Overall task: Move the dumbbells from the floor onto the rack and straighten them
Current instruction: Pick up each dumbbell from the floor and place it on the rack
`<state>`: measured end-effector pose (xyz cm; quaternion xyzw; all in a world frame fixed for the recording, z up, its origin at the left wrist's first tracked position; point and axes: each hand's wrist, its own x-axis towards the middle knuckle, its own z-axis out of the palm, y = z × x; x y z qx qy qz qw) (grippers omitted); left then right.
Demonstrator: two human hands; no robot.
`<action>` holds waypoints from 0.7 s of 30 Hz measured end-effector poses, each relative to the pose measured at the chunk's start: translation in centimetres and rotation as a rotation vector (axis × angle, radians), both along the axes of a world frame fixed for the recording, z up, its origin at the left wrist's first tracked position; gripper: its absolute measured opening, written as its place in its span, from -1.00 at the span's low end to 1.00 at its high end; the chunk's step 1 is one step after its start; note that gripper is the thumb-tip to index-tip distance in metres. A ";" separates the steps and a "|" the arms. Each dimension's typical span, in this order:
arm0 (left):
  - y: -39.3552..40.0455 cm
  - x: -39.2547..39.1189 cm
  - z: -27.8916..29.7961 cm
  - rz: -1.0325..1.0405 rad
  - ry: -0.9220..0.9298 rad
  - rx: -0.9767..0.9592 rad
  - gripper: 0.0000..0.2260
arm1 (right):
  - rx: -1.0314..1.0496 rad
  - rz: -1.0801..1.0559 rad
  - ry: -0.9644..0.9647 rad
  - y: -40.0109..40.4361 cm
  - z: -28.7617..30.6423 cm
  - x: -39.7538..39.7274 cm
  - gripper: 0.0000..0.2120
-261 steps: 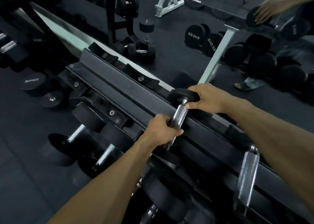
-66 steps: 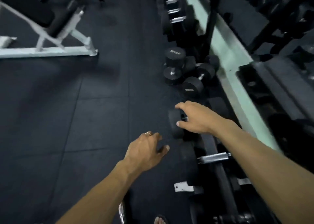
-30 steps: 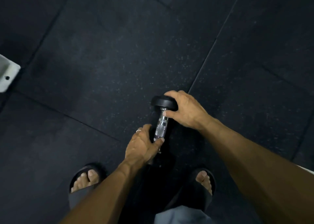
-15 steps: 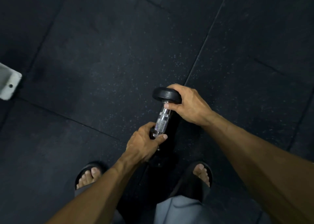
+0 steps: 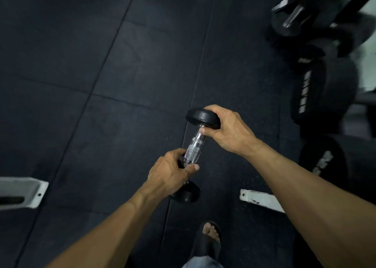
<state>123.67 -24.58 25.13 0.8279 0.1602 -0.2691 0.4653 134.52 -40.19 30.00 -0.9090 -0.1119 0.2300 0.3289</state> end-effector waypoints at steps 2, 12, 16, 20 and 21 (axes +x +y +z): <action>-1.4 1.8 4.2 -0.058 -0.034 -0.001 -0.68 | 0.002 -0.033 -0.038 -1.9 4.4 1.1 -0.62; -11.8 10.2 22.5 -0.318 -0.217 0.034 -0.81 | 0.008 -0.222 -0.198 -14.5 22.8 5.1 -0.62; -18.0 12.4 28.7 -0.430 -0.265 0.030 -0.83 | 0.014 -0.316 -0.236 -21.3 28.9 5.4 -0.62; -24.3 14.8 34.2 -0.534 -0.330 0.017 -0.83 | 0.016 -0.407 -0.319 -28.1 34.0 5.5 -0.65; -25.9 15.5 35.4 -0.566 -0.345 0.014 -0.84 | 0.005 -0.428 -0.344 -29.7 35.1 5.5 -0.66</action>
